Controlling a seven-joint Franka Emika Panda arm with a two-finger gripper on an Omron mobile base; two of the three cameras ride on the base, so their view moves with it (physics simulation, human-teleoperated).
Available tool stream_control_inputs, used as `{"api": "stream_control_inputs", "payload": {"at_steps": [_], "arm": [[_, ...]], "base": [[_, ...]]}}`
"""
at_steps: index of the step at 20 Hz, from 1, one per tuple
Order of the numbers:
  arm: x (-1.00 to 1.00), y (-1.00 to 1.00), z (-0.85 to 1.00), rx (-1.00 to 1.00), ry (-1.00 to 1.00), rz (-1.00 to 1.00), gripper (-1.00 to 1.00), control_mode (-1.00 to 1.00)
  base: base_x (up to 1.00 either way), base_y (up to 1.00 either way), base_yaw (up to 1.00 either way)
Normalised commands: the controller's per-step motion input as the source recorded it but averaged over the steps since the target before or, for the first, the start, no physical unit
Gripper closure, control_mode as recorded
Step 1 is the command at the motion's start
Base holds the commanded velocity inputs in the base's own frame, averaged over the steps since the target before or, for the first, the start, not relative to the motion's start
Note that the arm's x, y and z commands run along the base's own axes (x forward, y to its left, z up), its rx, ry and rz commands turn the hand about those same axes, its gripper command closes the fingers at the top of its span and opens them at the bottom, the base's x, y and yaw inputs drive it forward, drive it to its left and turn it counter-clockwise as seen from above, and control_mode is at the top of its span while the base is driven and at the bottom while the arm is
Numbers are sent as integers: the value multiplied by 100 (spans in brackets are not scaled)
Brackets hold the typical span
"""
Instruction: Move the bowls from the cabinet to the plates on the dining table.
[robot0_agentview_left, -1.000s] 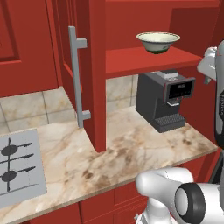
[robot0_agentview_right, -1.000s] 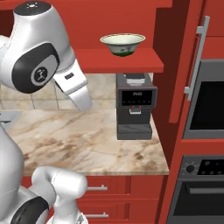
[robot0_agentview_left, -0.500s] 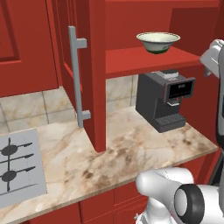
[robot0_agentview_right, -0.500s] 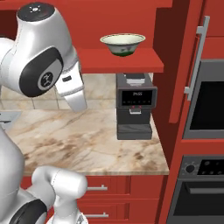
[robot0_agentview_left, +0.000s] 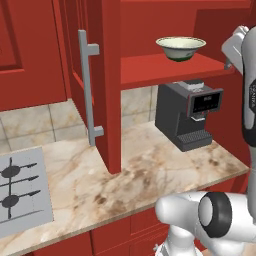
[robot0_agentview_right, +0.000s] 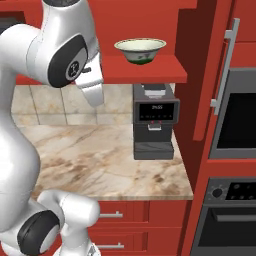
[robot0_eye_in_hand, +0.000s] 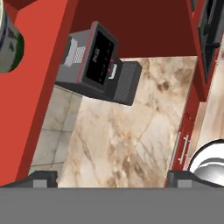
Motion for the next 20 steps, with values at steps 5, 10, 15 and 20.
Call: {"api": "stream_control_inputs", "payload": {"at_steps": [5,10,15,20], "arm": [[51,-4,18,2,-3,0,-100,-100],[25,-5,-6,3,-12,-1,-100,-100],[33,-2,-19,6,-18,-3,-100,-100],[60,-8,0,2,-16,-7,-100,-100]], "base": [[0,0,0],[0,0,0],[0,0,0],[0,0,0]]}}
